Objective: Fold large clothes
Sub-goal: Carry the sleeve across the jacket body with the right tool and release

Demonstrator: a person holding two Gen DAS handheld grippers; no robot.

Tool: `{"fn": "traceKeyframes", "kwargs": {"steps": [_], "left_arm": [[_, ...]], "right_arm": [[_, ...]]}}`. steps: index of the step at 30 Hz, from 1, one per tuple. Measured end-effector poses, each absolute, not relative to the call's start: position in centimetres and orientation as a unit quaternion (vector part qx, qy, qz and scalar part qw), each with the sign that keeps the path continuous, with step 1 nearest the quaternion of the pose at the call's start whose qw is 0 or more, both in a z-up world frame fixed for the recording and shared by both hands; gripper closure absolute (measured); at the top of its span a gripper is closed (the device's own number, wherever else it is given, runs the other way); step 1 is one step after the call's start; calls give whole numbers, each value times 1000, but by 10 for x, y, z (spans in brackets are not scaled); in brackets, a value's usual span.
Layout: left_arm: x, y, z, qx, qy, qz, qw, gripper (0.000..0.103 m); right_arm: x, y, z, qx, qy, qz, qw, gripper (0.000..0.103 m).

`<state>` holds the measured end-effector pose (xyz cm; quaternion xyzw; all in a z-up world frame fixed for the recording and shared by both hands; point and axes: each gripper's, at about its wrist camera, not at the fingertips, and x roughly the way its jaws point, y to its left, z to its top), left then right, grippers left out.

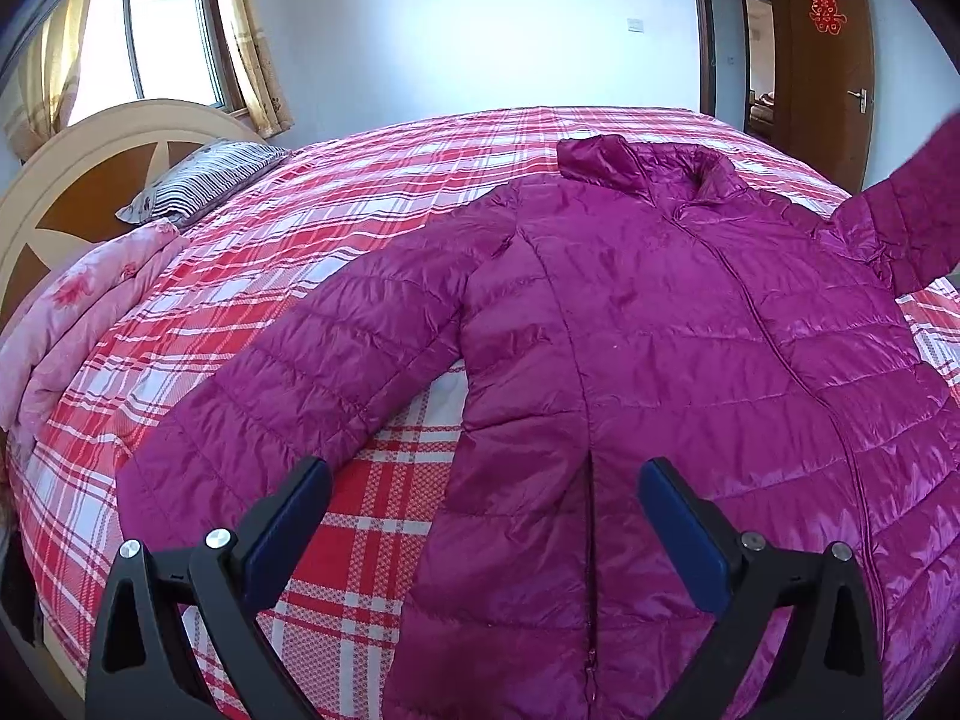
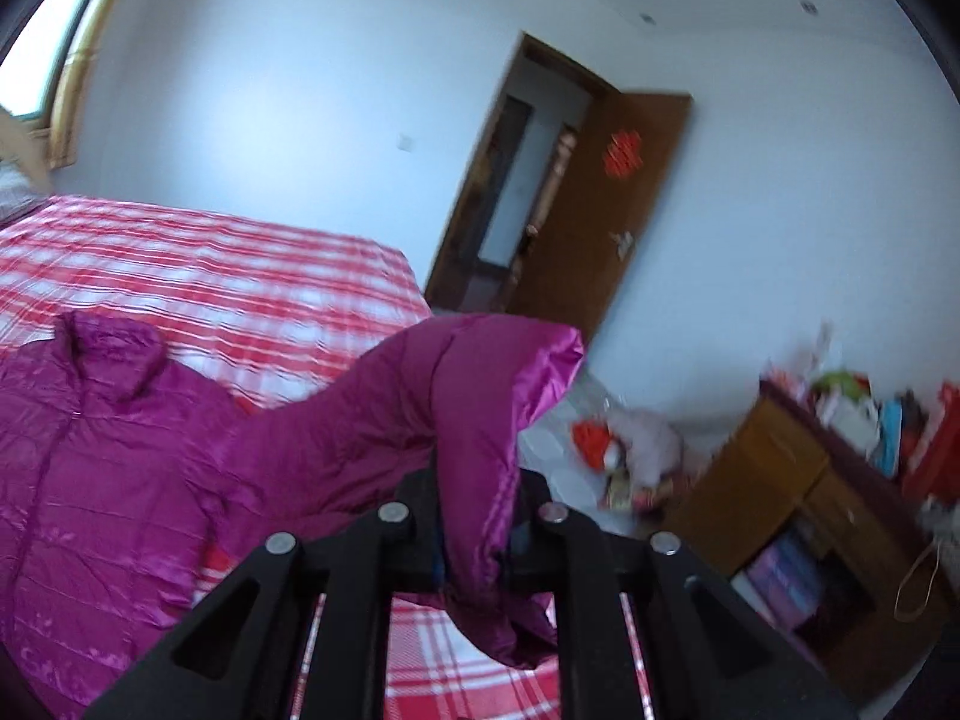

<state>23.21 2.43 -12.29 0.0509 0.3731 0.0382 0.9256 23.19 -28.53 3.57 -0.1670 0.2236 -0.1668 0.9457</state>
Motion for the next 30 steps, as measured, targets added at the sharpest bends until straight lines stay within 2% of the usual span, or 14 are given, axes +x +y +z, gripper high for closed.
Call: {"fn": "traceKeyframes", "kwargs": {"steps": [12,30], "left_arm": [[232,48,-127,29,377,42,925,1],[253,80,-138,26,395,67,916,1]], "right_arm": [[245,-151,11,-263,202,-42,942,90],[280,-16,-117,-290,294,92,906,90]]}}
